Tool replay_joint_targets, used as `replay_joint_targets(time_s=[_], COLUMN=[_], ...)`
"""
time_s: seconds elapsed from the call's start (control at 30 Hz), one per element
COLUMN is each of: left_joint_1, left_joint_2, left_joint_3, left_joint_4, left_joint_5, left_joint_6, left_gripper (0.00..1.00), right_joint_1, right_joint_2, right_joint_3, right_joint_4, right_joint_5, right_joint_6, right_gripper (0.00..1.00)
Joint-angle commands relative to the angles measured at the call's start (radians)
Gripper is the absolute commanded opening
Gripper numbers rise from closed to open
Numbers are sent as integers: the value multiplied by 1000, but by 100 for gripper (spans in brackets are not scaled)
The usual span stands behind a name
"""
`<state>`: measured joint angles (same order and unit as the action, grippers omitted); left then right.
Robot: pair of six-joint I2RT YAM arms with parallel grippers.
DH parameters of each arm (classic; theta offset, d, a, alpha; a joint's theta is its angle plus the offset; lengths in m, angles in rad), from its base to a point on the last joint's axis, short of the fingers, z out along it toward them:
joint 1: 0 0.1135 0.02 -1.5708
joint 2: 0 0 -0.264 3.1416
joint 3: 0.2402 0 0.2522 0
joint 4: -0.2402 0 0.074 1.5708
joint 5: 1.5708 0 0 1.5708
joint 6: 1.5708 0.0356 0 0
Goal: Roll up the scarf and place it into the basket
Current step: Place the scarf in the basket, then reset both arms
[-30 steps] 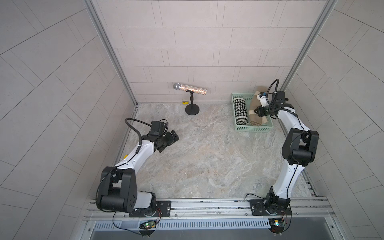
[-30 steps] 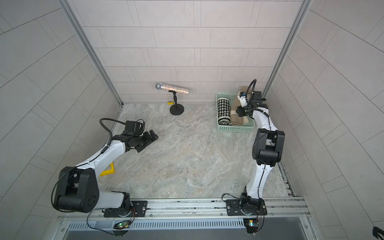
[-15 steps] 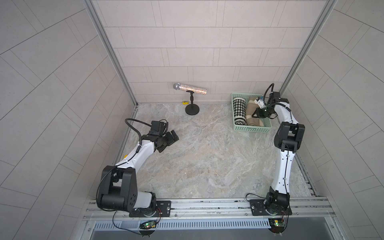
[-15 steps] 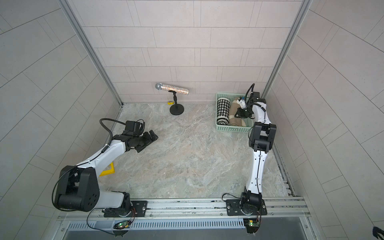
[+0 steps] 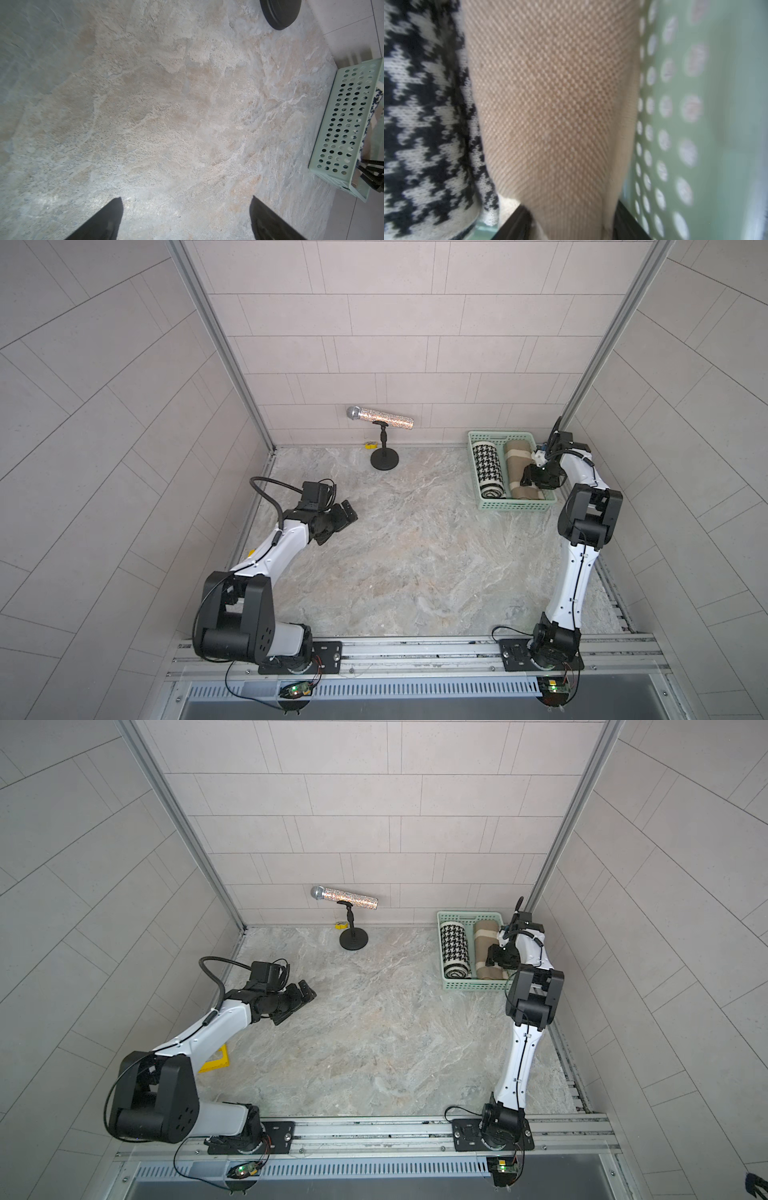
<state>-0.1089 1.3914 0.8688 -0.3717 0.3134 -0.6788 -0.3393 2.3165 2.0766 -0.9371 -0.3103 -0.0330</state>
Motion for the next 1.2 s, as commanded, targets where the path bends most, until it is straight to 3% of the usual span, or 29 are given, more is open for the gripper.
replay_joint_targets(time_s=[0.0, 0.23, 0.4, 0.53, 0.6, 0.9, 1.17], left_joint_1=[5, 6, 5, 6, 6, -20, -148], left_joint_2=[9, -1, -24, -64, -89, -178, -281], left_joint_3=[-2, 6, 12, 17, 12, -16, -108], left_joint_4=[-4, -6, -5, 5, 25, 160, 363], left_joint_5=[-2, -5, -45, -123, -157, -315, -543], left_joint_6=[15, 12, 5, 5, 9, 26, 197], left_gripper=[100, 100, 100, 100, 100, 100, 100], right_joint_1=[0, 36, 84, 170, 214, 296, 295], right_joint_2=[-126, -229, -394, -604, -702, -1153, -1394], right_joint_3=[-68, -180, -393, -624, -745, -1181, -1394], right_joint_4=[106, 187, 294, 411, 463, 683, 796], right_joint_5=[33, 93, 207, 362, 423, 559, 639], right_joint_6=[41, 67, 115, 138, 132, 198, 195], right_gripper=[65, 61, 63, 77, 99, 100, 100])
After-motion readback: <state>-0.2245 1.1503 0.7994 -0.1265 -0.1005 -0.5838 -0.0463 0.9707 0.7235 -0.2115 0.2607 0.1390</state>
